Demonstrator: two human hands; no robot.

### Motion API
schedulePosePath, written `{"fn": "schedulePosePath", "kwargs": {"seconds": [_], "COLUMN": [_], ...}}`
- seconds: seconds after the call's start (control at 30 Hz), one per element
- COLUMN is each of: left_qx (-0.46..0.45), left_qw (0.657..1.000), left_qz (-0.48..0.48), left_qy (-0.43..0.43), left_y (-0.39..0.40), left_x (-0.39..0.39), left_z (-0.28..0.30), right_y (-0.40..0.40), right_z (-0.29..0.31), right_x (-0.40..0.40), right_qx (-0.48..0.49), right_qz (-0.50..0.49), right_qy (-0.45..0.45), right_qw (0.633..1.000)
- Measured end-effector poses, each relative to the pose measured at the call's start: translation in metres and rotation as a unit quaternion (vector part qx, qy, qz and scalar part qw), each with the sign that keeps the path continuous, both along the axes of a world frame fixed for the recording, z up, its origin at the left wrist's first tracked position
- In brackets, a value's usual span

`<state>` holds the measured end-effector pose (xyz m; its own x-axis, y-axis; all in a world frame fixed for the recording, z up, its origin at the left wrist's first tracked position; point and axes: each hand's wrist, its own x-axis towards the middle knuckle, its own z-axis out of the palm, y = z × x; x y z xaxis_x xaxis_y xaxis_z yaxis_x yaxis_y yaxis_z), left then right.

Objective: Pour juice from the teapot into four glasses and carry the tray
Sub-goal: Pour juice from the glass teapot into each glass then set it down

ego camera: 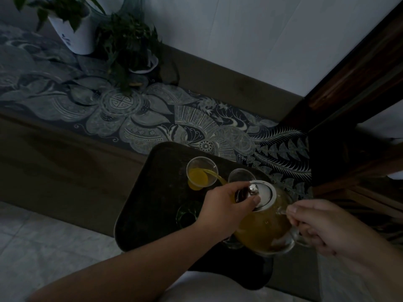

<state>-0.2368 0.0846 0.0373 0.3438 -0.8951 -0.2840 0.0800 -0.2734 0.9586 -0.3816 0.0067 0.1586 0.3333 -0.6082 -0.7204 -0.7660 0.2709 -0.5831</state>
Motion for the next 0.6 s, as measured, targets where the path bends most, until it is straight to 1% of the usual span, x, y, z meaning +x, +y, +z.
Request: {"fn": "schedulePosePath", "kwargs": {"seconds": [0.6], "left_qx": [-0.018], "left_qw": [1.0], "left_qz": [-0.013], "left_qy": [-0.021], "left_y": [0.0023], "left_x": [0.0007], "left_z": [0.0014], "right_y": [0.0027], "right_z": [0.002], "right_x": [-0.0023], "right_qx": [-0.012], "right_qz": [0.013], "right_qy": [0.015], "right_qw": [1.0]}}
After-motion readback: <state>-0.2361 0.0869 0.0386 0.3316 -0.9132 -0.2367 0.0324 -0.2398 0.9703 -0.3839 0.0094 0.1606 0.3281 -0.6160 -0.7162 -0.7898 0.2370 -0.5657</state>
